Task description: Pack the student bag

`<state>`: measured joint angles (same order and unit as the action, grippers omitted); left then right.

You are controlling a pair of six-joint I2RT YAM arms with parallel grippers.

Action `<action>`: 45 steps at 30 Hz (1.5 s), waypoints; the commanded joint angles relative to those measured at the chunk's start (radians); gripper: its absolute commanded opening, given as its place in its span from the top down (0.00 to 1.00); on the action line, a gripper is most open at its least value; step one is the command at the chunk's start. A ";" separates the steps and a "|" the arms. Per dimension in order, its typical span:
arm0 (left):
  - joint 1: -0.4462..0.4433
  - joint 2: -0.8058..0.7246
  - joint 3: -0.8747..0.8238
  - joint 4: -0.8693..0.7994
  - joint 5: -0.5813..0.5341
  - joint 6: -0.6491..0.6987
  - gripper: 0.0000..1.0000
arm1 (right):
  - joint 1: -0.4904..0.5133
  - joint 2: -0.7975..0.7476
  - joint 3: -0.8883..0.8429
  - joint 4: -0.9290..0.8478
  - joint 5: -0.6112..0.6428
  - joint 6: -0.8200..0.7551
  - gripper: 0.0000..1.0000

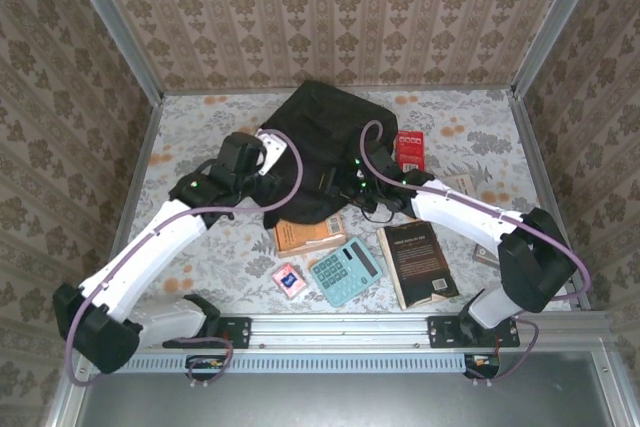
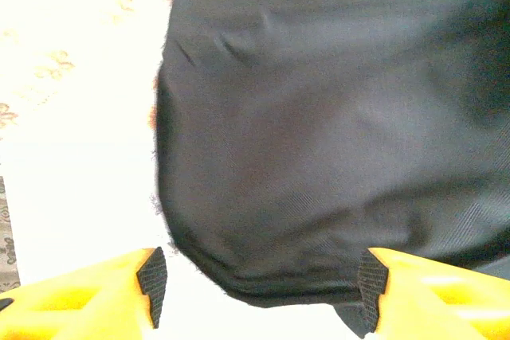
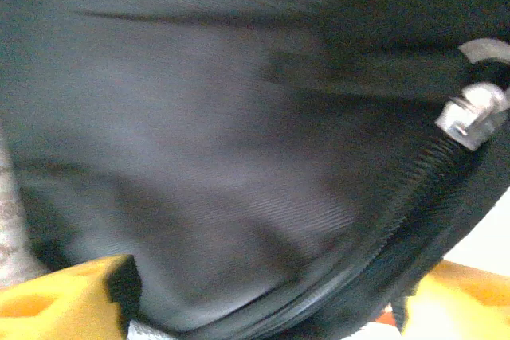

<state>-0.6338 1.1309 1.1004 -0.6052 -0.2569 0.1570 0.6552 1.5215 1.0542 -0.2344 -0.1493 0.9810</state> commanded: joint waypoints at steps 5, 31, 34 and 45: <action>0.020 -0.102 0.037 -0.110 0.003 -0.199 0.35 | -0.023 -0.124 -0.027 0.015 -0.035 -0.123 0.05; -0.031 0.329 0.181 0.061 0.334 -0.838 0.39 | -0.279 0.141 0.028 0.080 -0.241 0.059 0.54; -0.032 0.367 0.189 0.066 0.335 -0.863 0.39 | -0.279 0.146 0.023 0.106 -0.252 0.069 0.68; -0.011 0.456 0.142 0.190 0.446 -1.044 0.38 | -0.288 0.115 -0.120 0.424 -0.346 0.189 1.00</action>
<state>-0.6571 1.5757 1.2560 -0.4831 0.1295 -0.7982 0.3729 1.6588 0.9733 0.0170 -0.4278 1.1095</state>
